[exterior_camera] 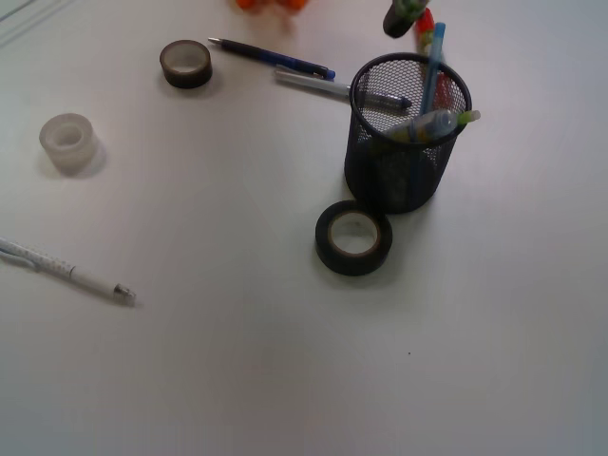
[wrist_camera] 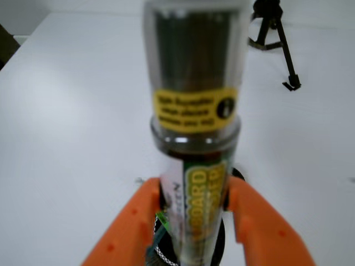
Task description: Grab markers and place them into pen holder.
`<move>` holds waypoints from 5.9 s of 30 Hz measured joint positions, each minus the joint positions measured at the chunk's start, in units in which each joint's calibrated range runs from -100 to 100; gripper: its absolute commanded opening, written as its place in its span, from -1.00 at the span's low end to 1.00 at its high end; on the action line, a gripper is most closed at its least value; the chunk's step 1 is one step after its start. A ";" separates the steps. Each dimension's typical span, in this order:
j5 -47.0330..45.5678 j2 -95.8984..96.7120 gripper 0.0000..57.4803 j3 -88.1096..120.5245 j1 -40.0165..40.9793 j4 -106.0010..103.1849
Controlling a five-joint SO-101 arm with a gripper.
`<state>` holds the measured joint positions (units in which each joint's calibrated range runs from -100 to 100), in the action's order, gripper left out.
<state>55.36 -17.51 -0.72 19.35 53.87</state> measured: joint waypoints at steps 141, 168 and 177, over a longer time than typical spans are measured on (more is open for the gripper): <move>13.87 28.48 -0.84 48.61 26.34 -40.52; 7.62 -2.35 -0.98 38.01 26.19 5.44; 3.27 -3.48 -0.98 16.98 23.01 21.60</move>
<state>58.63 -20.99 16.26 42.36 75.46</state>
